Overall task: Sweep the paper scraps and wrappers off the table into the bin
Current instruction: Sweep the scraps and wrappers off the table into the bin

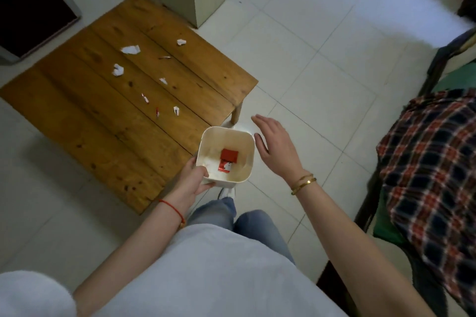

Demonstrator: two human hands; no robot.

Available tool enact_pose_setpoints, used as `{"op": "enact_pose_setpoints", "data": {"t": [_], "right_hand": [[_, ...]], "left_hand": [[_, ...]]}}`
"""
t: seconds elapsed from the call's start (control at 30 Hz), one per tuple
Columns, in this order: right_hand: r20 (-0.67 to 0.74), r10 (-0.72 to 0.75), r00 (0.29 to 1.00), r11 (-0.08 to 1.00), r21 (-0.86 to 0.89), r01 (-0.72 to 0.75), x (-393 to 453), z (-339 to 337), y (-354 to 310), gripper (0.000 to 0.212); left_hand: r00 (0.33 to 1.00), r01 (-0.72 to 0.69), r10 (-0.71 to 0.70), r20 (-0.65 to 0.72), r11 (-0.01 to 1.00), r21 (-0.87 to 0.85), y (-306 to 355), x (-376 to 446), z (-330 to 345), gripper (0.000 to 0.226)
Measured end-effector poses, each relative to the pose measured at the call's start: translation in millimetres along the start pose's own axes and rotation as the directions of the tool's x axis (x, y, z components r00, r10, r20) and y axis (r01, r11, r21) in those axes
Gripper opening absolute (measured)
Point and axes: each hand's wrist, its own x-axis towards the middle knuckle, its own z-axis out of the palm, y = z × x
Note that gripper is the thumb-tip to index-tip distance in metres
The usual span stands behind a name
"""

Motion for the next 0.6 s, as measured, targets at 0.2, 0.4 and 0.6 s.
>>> {"op": "enact_pose_setpoints", "data": {"t": [0.2, 0.4, 0.6], "right_hand": [[0.182, -0.215, 0.960, 0.974, -0.025, 0.223, 75.8, 4.5, 16.2, 0.051], [0.365, -0.402, 0.840, 0.902, -0.003, 0.432, 148.6, 22.7, 29.7, 0.052], [0.470, -0.541, 0.697, 0.802, 0.038, 0.597, 217.3, 50.6, 39.1, 0.052]], "left_hand": [[0.990, 0.058, -0.080, -0.112, 0.980, -0.190, 5.4, 14.7, 16.6, 0.065], [0.957, 0.048, -0.148, -0.248, 0.929, -0.368, -3.9, 34.2, 36.5, 0.068], [0.930, 0.025, -0.222, -0.293, 0.833, -0.553, -25.1, 73.2, 64.3, 0.067]]}}
